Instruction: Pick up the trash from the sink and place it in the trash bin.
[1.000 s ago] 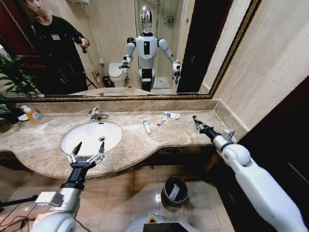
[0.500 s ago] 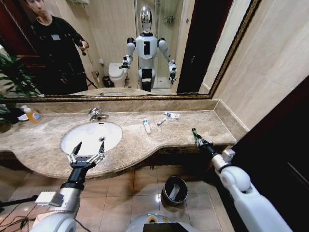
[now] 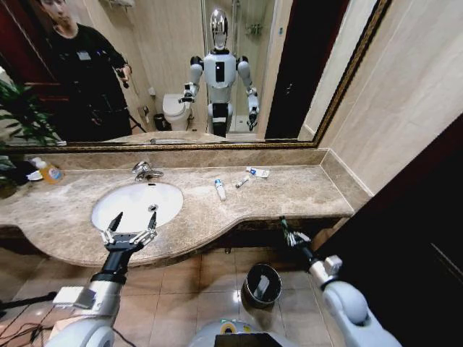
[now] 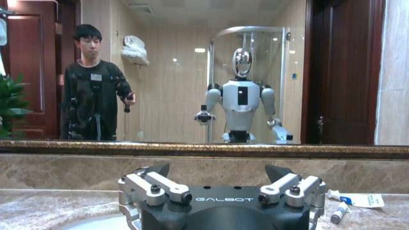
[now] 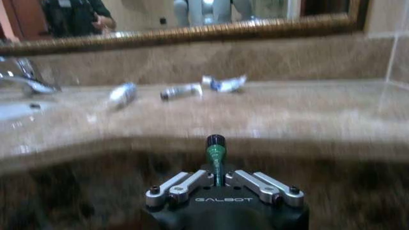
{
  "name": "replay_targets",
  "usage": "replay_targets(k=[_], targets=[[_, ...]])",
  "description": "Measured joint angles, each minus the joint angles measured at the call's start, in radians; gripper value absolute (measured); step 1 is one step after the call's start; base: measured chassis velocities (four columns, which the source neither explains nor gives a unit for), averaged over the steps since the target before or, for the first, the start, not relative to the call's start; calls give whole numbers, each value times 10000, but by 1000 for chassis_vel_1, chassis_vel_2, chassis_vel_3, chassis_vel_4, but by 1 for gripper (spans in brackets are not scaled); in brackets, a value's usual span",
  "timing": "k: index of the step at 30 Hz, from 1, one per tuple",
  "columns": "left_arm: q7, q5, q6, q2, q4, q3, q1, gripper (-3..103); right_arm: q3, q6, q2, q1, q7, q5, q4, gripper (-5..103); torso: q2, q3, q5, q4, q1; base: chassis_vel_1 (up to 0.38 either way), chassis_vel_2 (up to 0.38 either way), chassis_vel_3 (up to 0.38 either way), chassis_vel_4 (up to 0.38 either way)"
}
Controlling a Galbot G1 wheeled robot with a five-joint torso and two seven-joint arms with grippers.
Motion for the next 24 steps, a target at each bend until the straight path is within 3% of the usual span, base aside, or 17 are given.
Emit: replay_targets(k=[5, 14, 24], targets=[[0, 0, 0, 0, 0, 1, 0, 100, -125, 272, 235, 78, -71, -274, -885, 4, 0, 0, 3, -1, 0, 0, 0, 0, 0], [0, 0, 0, 0, 0, 0, 0, 100, -580, 681, 1013, 1176, -104, -1193, -4215, 4, 0, 1, 2, 0, 1, 0, 0, 0, 0], [0, 0, 0, 0, 0, 0, 0, 100, -947, 993, 1342, 2120, 100, -1278, -6769, 4, 0, 1, 3, 0, 2, 0, 0, 0, 0]])
